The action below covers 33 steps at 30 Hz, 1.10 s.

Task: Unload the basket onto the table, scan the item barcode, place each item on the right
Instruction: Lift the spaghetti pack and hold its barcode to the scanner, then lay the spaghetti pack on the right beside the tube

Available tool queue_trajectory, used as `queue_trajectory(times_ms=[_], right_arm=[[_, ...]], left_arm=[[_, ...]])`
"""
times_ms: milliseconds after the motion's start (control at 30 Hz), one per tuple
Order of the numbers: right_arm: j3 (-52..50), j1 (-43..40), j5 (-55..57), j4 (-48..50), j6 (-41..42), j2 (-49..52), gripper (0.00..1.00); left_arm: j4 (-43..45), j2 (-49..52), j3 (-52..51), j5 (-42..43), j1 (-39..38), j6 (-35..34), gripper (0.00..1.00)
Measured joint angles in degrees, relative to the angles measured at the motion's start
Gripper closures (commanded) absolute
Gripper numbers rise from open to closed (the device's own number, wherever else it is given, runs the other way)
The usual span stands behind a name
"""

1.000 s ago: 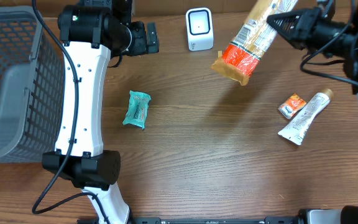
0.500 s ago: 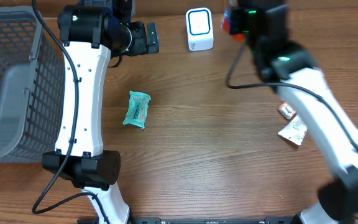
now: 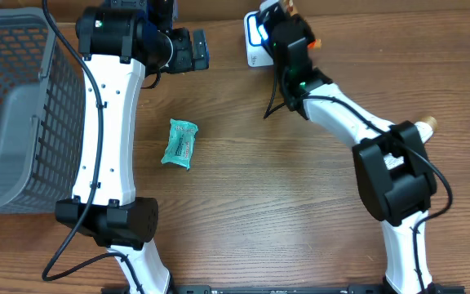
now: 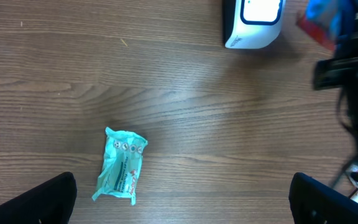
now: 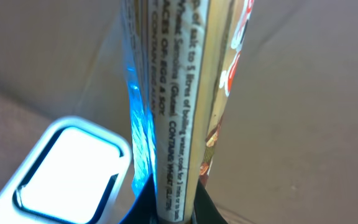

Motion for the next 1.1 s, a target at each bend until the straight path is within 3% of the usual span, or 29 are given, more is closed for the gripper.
queue_trajectory(times_ms=[700, 867, 1000, 1033, 1100], right_arm=[[-0.2, 2.2, 2.6, 3.0, -3.8, 1.3, 0.97], [-0.2, 2.0, 2.9, -8.9, 1.9, -1.9, 0.97], [-0.7, 0.3, -2.3, -28.8, 12.5, -11.6, 0.97], [-0.7, 0.0, -2.9, -30.1, 13.6, -12.7, 0.96], [-0.8, -2.3, -7.1, -41.4, 21.8, -20.0, 0.96]], left_arm=[[0.0, 0.0, 0.0, 0.0, 0.0, 0.0, 0.0], [0.0, 0.0, 0.0, 0.0, 0.0, 0.0, 0.0], [0.0, 0.0, 0.0, 0.0, 0.0, 0.0, 0.0], [0.0, 0.0, 0.0, 0.0, 0.0, 0.0, 0.0], [0.0, 0.0, 0.0, 0.0, 0.0, 0.0, 0.0]])
